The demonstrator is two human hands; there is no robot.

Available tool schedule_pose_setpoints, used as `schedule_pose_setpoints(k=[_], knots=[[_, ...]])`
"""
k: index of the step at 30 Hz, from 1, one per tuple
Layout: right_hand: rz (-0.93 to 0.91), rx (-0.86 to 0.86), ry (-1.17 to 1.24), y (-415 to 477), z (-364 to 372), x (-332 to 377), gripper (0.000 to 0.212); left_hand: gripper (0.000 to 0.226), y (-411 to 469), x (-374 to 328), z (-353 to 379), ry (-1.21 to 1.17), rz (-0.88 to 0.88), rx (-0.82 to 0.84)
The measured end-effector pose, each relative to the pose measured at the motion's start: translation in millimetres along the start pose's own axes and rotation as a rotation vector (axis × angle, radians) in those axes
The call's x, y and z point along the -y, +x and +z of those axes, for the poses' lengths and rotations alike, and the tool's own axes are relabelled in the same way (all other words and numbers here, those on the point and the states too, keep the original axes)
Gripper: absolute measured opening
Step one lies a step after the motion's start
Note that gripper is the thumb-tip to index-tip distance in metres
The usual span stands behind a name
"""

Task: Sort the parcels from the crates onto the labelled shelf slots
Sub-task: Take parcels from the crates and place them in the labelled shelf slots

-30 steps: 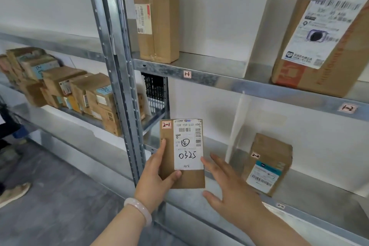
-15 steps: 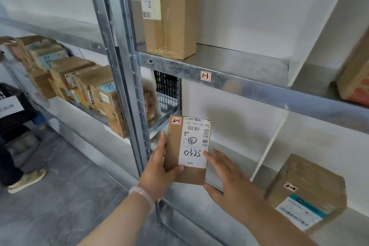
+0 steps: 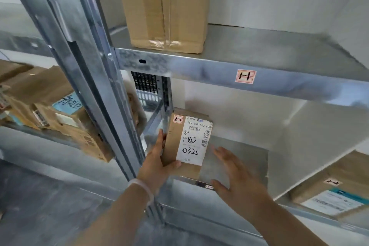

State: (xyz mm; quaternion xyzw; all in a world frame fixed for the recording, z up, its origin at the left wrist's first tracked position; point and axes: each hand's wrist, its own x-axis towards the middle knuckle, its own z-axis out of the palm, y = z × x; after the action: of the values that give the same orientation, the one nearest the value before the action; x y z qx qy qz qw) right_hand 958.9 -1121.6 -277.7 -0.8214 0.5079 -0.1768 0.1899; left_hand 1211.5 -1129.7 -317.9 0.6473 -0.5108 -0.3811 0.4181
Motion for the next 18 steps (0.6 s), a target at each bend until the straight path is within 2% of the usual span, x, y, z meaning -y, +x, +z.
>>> schedule_pose_setpoints(k=[4,9,18], knots=[[0.056,-0.031,0.012,-2.1,17.6,8.3,0.079,0.113,15.9,18.5,-5.5,0.039,0.015,0.044],[0.095,-0.061,0.018,-8.7,34.0,16.9,0.073,0.088,20.5,31.9,-9.2,0.039,0.000,0.077],[0.085,0.092,-0.090,-9.1,43.1,28.9,0.072,0.086,11.5,36.8,0.1,0.090,0.020,-0.048]])
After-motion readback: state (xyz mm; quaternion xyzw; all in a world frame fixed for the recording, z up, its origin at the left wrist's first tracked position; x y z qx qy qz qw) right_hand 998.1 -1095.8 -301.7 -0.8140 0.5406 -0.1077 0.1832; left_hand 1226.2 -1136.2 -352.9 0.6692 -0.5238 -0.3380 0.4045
